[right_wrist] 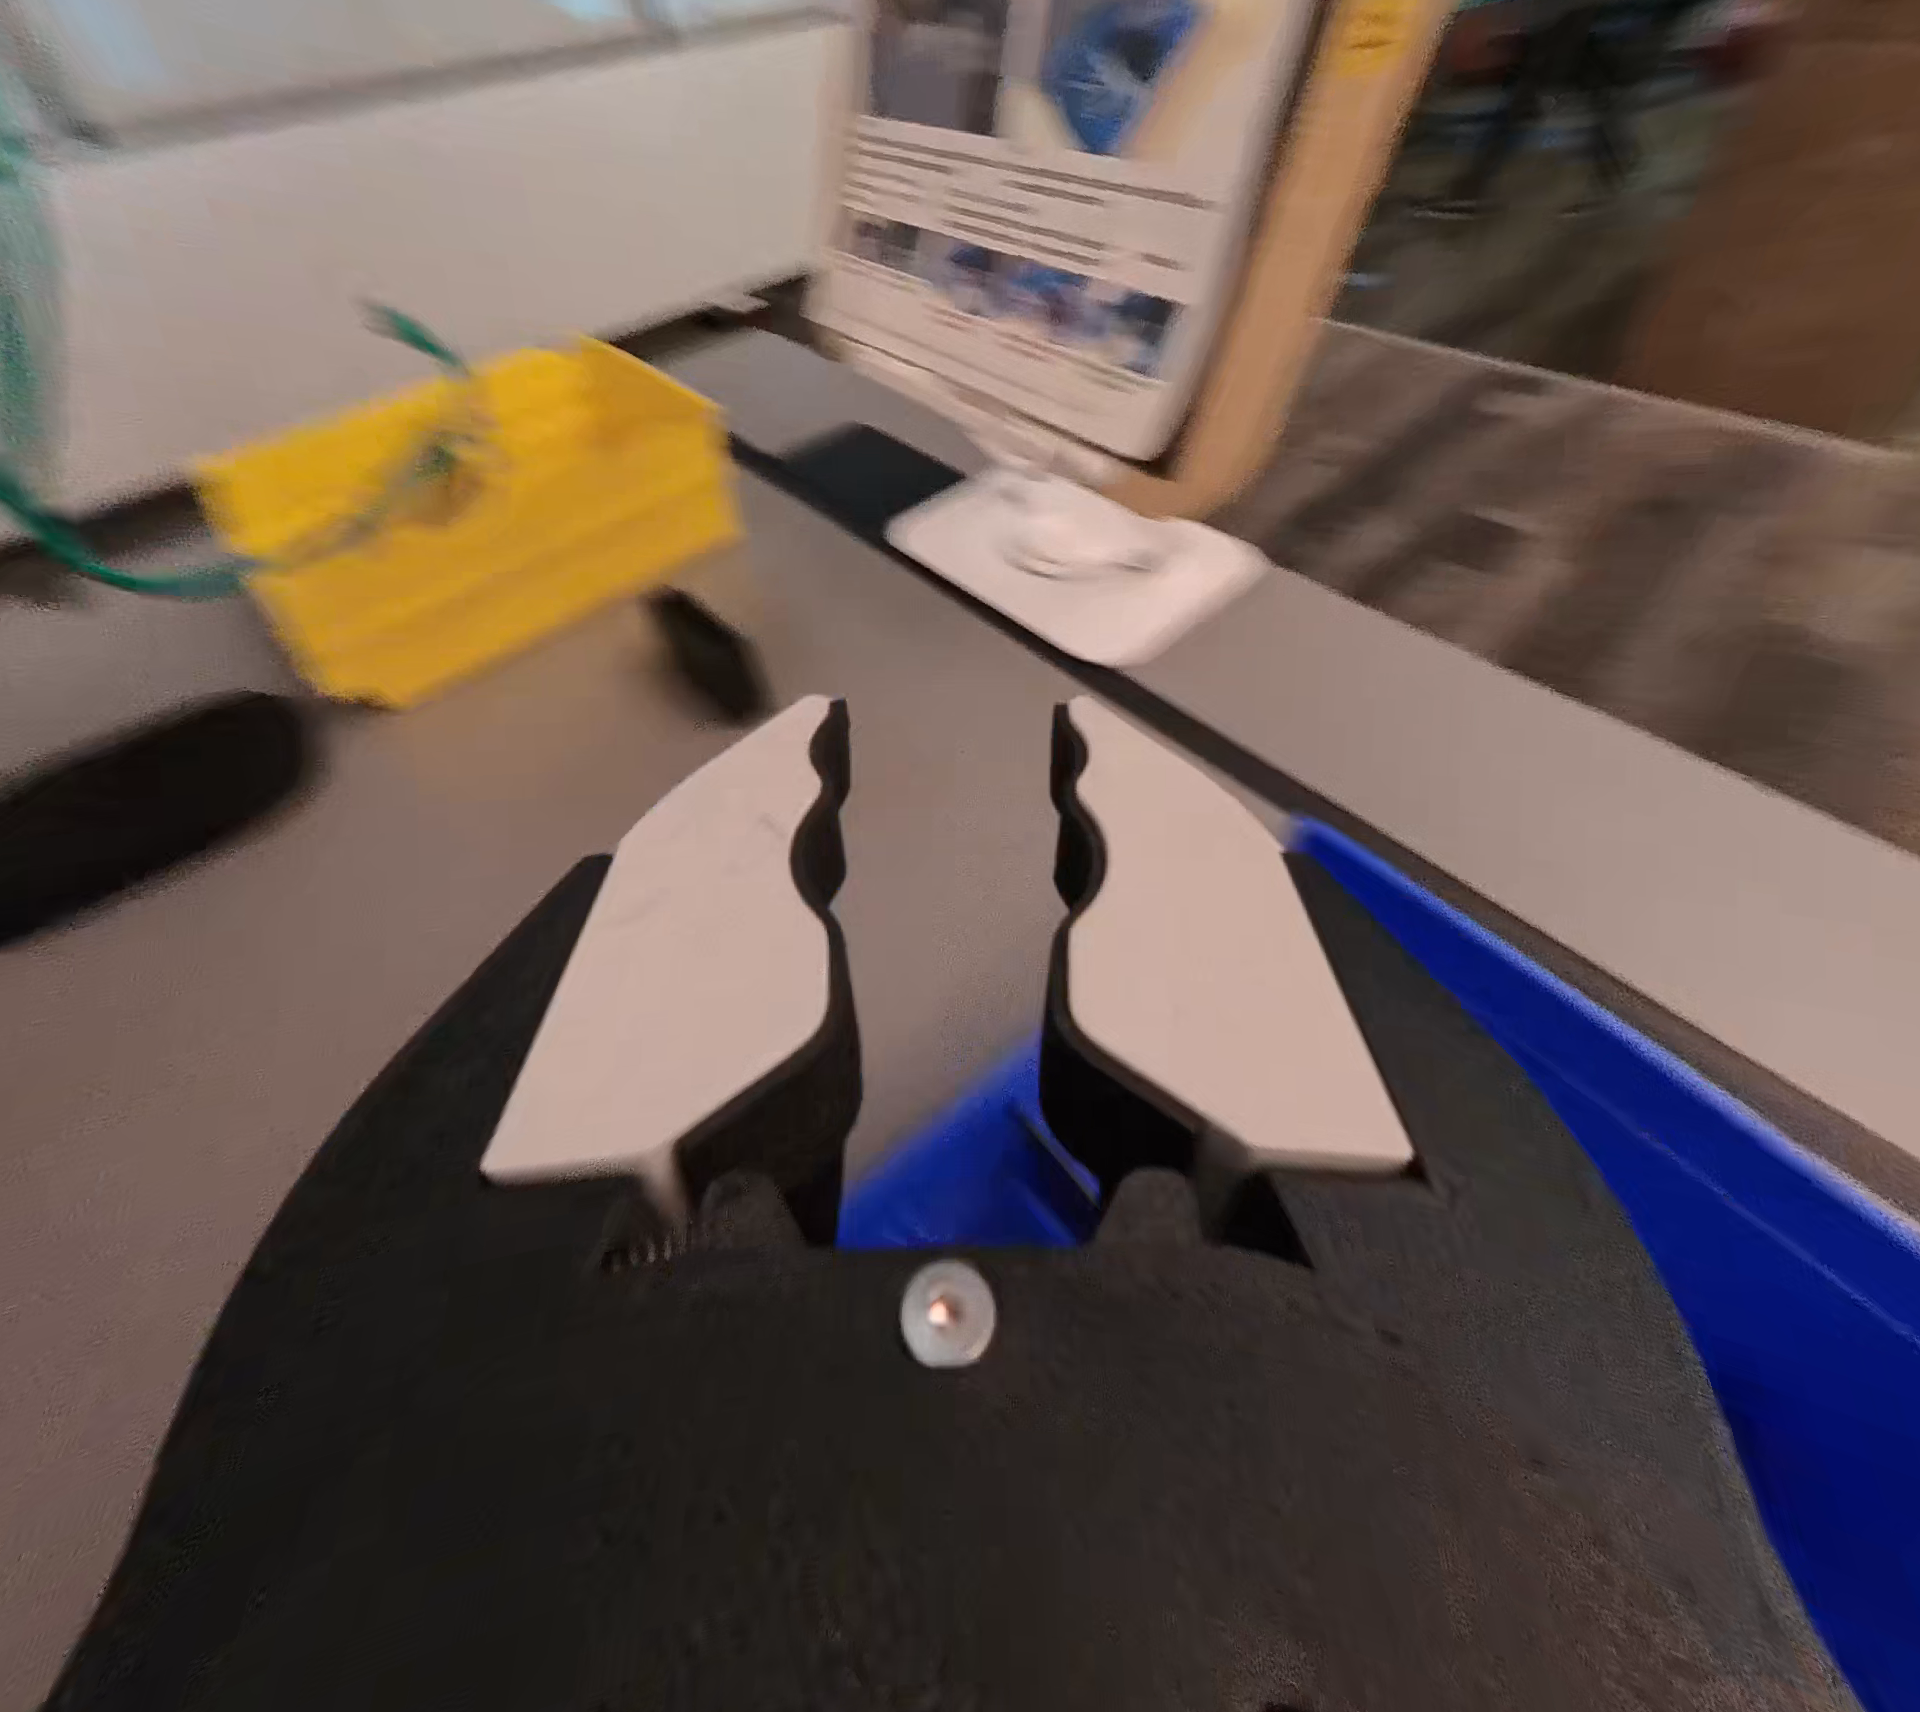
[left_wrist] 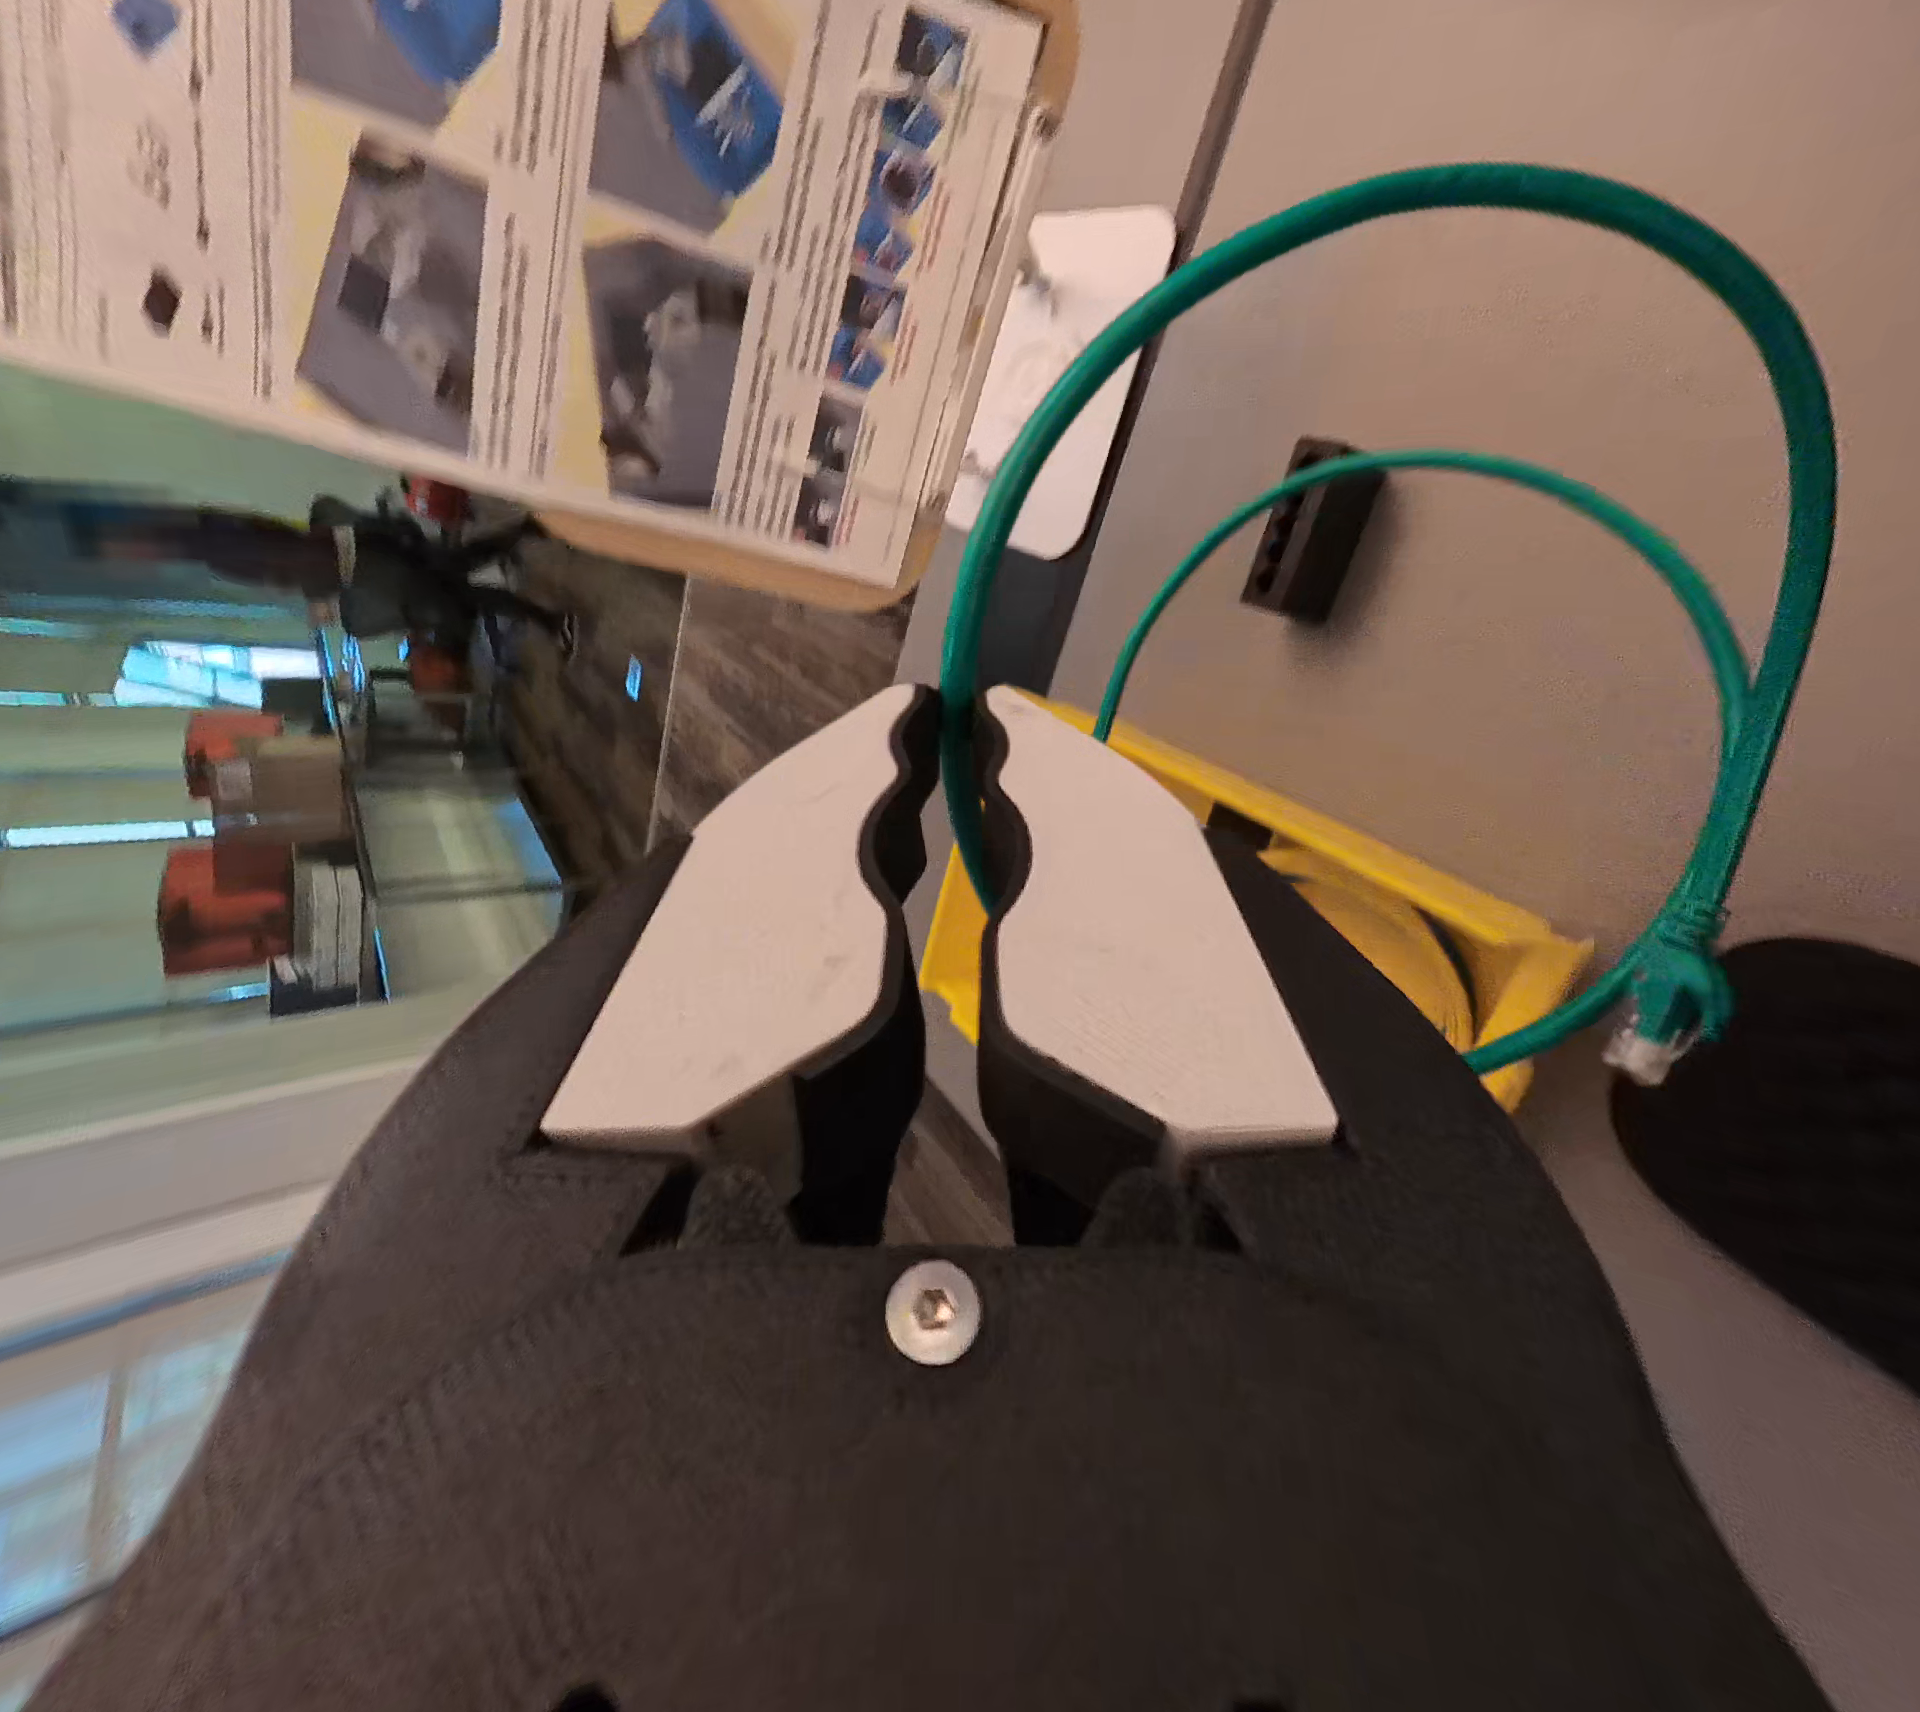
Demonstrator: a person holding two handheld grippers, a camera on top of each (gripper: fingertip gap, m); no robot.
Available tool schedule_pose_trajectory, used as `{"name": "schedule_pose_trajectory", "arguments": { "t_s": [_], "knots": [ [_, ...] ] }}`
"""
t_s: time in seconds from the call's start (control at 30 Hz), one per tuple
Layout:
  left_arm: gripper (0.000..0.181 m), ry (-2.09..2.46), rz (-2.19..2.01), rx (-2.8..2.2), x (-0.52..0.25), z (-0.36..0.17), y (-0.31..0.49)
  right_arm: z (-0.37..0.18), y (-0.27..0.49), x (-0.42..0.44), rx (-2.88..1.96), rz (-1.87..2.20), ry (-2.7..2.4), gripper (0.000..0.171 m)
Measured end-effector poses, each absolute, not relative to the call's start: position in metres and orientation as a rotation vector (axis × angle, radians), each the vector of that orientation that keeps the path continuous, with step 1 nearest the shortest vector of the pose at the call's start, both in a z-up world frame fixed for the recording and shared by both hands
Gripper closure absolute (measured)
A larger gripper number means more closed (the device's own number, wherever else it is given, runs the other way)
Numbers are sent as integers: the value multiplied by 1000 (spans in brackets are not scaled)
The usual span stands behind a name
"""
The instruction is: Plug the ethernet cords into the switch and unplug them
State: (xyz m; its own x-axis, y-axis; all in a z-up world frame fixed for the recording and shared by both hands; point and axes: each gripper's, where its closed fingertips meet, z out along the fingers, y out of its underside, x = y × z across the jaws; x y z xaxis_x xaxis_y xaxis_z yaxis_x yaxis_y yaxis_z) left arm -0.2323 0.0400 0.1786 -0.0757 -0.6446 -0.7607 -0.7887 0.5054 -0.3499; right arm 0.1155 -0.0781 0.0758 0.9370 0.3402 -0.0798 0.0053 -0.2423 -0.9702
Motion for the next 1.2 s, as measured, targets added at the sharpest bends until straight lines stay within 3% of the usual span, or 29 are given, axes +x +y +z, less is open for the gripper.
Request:
{"name": "schedule_pose_trajectory", "arguments": {
  "t_s": [0.03,0.2,0.37,0.53,0.63,0.67,0.73,0.77,0.83,0.87,0.93,1.0,1.2],
  "knots": [
    [176,1807,175,-1169,-219,172,33,74,-67,92,-1777,454,-280,131],
    [176,1872,76,-1018,-159,147,-5,41,-22,3,-1862,696,-387,116],
    [176,1906,68,-936,-125,135,-25,-2,4,-7,-2006,833,-151,110],
    [176,1902,38,-915,-116,138,-30,-47,7,-7,-2230,639,-202,106],
    [176,1890,39,-902,-119,142,-33,-58,3,-33,-2272,812,-227,105],
    [176,1887,35,-899,-120,144,-34,-60,2,-41,-2279,868,-239,107],
    [176,1885,3,-895,-122,145,-40,-67,-2,-52,-2296,933,-295,139],
    [176,1885,-26,-894,-123,146,-45,-67,-3,-57,-2287,967,-319,154],
    [176,1910,-128,-933,-127,139,-57,-61,-1,-57,-2262,954,-341,164],
    [175,1937,-197,-989,-130,132,-64,-52,1,-53,-2216,899,-368,164],
    [143,1923,-321,-1078,-136,125,-68,-24,5,-44,-2081,727,-443,165],
    [127,1828,-463,-1152,-145,126,-61,8,3,-36,-1923,517,-529,165],
    [113,1300,-1418,-1470,-162,127,-16,72,-9,-19,-1535,-282,-670,165]
  ]
}}
